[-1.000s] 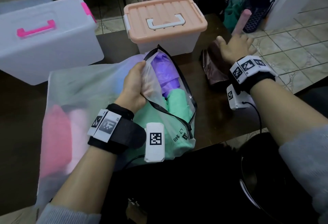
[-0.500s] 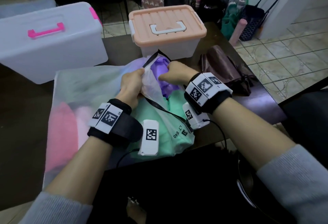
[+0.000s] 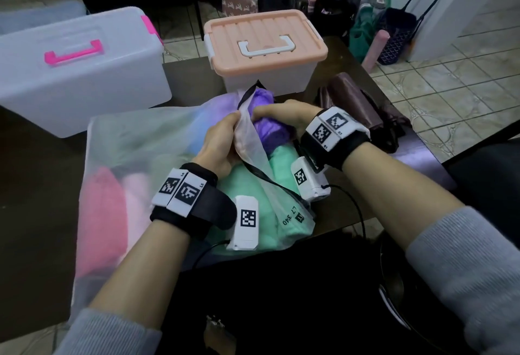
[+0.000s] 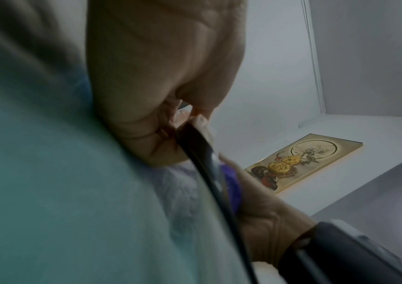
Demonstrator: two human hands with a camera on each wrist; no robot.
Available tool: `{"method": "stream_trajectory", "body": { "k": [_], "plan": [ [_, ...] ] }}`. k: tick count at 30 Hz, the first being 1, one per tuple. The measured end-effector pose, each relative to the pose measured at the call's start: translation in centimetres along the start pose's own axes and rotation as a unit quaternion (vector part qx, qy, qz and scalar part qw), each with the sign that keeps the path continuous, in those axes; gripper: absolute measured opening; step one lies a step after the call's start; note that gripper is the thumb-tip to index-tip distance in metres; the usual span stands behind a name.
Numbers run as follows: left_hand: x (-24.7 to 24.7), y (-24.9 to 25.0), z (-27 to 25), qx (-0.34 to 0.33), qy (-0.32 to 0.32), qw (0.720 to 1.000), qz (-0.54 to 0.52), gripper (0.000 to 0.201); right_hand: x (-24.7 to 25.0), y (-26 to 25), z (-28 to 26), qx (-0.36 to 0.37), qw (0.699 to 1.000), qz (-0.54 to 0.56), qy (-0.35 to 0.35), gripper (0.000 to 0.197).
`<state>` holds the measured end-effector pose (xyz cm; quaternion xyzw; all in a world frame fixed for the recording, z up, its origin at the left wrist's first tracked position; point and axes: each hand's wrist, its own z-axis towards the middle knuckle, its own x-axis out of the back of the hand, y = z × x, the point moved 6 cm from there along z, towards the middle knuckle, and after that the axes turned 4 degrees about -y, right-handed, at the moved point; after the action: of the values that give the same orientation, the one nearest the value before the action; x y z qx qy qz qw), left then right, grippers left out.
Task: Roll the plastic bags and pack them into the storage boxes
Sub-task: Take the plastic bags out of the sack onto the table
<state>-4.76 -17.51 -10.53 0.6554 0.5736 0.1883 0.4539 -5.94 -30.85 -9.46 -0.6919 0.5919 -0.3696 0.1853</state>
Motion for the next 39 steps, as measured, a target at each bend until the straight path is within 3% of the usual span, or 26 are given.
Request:
{"method": "stream_trajectory", "body": {
  "k": [3,6,10,12,14,18,22,25,31,36,39],
  "plan": [
    [-0.1,-0.1,0.0,0.000,-0.003,1.000,0.015,0.026,-0.5,-0.8,-1.2,-0.024,0.988,0.123,-0.094,0.026],
    [0.0,-0.1,0.0,0.000,0.008,1.000,0.015,0.029,1.7,-1.2,-2.6,-0.015,0.996,0.059,-0.065,0.024],
    [0.6,-0.3,0.5,-0.001,0.030,0.999,0.014,0.019,4.8,0.3,-5.0,-0.034,0.998,-0.031,-0.036,0.038],
    [0.5,-0.5,0.7,0.003,0.030,0.999,0.025,0.019,6.6,1.3,-6.0,-0.022,1.000,-0.021,0.008,0.035],
    [0.5,-0.6,0.8,0.000,0.036,0.999,0.035,0.019,8.7,2.1,-6.5,0.009,0.994,-0.025,0.102,0.041],
    [0.4,-0.7,0.9,-0.002,0.043,0.998,0.040,0.017,11.2,2.7,-6.3,0.053,0.928,-0.181,0.321,0.054],
    [0.5,-0.7,0.7,-0.002,0.044,0.998,0.042,0.016,10.7,3.8,-4.9,0.034,0.895,-0.216,0.389,0.064],
    [0.5,-0.6,0.7,-0.006,0.044,0.998,0.043,0.019,9.6,4.1,-3.5,0.018,0.871,-0.288,0.397,0.061],
    [0.6,-0.7,0.7,-0.006,0.053,0.998,0.044,0.017,8.0,4.6,-1.0,-0.024,0.860,-0.336,0.383,0.062],
    [0.7,-0.5,0.4,-0.006,0.059,0.997,0.041,0.019,8.3,4.5,-1.4,-0.052,0.890,-0.313,0.329,0.082],
    [0.7,-0.2,0.1,-0.012,0.067,0.997,0.044,0.031,8.9,3.8,-2.6,-0.044,0.892,-0.299,0.337,0.078]
  ]
}}
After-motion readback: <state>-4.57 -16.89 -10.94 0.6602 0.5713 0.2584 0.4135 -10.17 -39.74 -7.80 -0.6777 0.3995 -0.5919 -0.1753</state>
